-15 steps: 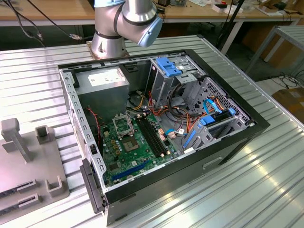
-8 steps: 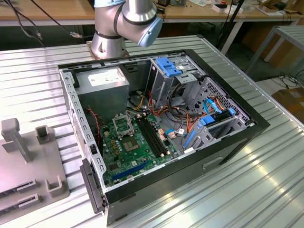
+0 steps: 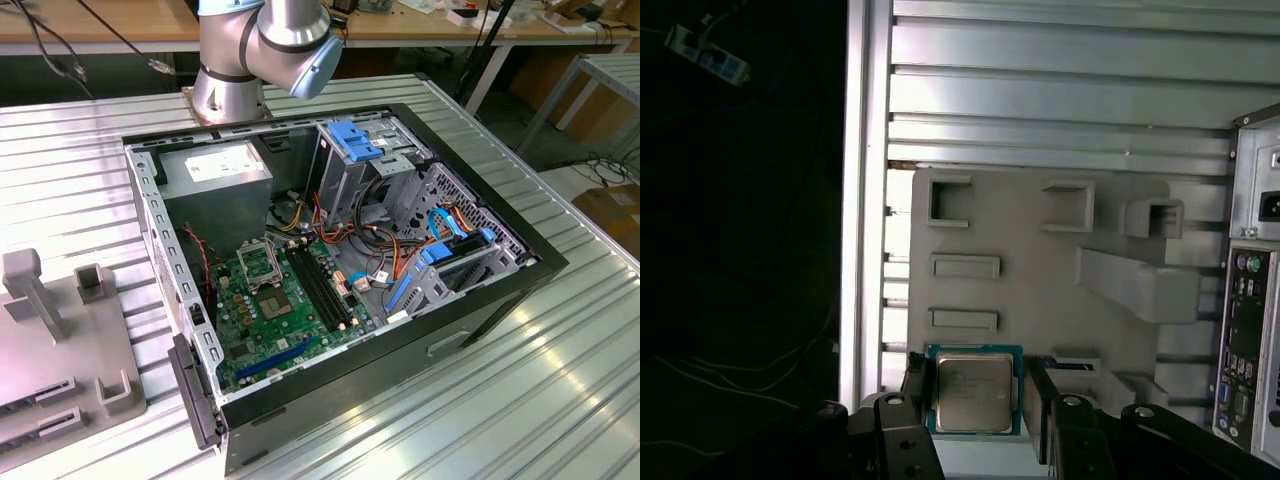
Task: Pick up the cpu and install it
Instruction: 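Pick up the cpu and move it towards the insertion slot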
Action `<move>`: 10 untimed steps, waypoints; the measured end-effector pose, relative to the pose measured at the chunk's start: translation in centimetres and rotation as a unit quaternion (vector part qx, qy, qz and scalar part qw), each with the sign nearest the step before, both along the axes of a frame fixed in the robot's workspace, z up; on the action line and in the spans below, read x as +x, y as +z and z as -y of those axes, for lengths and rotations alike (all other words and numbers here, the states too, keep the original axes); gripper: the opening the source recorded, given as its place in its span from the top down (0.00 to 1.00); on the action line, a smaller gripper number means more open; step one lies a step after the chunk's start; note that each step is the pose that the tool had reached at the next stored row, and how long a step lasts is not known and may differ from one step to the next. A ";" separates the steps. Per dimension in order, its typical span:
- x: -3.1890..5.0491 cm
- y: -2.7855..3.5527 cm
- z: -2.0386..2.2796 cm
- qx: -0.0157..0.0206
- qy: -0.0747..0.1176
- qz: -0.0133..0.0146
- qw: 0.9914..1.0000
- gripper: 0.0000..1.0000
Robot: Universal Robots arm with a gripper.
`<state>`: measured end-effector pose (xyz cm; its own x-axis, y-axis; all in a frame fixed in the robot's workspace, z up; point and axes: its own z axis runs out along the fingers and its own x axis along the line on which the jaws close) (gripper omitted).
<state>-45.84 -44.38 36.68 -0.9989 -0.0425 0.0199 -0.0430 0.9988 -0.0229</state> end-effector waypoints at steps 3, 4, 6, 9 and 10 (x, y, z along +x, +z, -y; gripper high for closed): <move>0.00 0.38 0.00 0.000 0.000 0.000 1.000 0.53; 0.00 0.51 0.00 0.000 0.000 0.000 1.000 0.53; 0.00 0.68 0.00 0.000 0.000 0.000 1.000 0.53; 0.00 0.90 0.00 0.000 0.000 0.000 1.000 0.53; 0.00 0.97 0.00 0.000 0.000 0.000 1.000 0.53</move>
<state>-45.84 -44.38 37.65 -0.9989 -0.0426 0.0200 -0.0430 0.9988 -0.0229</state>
